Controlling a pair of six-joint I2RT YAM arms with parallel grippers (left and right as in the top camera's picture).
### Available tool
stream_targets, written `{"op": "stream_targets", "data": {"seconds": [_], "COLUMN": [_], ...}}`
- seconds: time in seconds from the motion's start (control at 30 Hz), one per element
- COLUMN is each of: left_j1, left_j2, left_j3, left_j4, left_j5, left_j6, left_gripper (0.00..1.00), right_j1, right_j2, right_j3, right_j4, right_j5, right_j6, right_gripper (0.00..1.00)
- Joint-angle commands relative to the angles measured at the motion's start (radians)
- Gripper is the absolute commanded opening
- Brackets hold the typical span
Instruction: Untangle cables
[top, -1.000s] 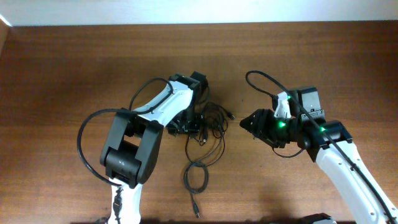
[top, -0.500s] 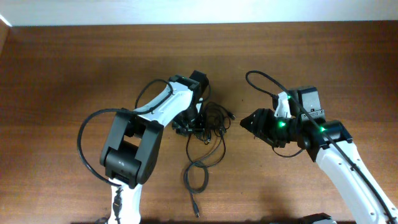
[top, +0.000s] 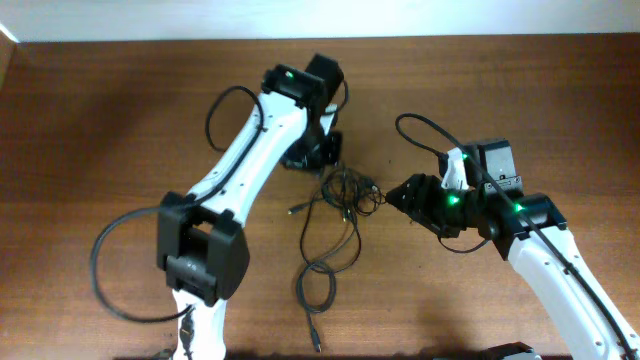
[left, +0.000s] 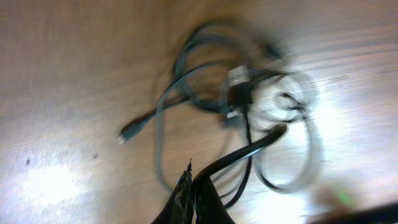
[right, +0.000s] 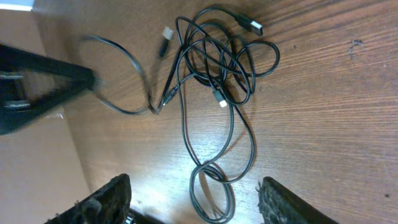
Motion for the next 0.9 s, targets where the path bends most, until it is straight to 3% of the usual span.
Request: {"op": "stream_targets", "data": {"seconds": [0.0,0.23,0.4,0.47,0.7,0.77,0.87], "left_j1": [0.001,0.002,0.029,0.047,0.094,0.093,0.095], "left_j2": [-0.120,-0.180,-0.189,-0.189,-0.189,-0.189,-0.189], "left_j3": [0.078,0.079,0.079,0.079,0.079,0.079,0.079], "left_j4": [0.032,0.140,0.265,0.264,0.193,0.188,0.163], "left_j5": [0.193,0.579,1.125,1.218,1.083,1.077,0.983], "left_j6": [0.056,0.125,0.167,0.167,0.167,0.167,0.171], "left_gripper": [0.00,0.00,0.00,0.00,0.00,0.00,0.00], "right_j1": [0.000,0.000,0.000,0.000,-0.001,-0.001,-0.001], "right_j2": [0.003,0.003,0.010,0.017,0.030,0.034,0.033], "right_j3": [0.007,0.007,0.007,0.007,0.007,0.007,0.007], "right_j4": [0.019,0.114,0.132,0.132,0.060,0.022,-0.004], "right_j5": [-0.008,-0.090,0.126,0.283,0.533,0.685,0.662], "right_j6": [-0.004,0.000,-0.023,-0.023,-0.022,-0.021,-0.019], "right_gripper": [0.76,0.77,0.82,0.82,0.81,0.76,0.74]}}
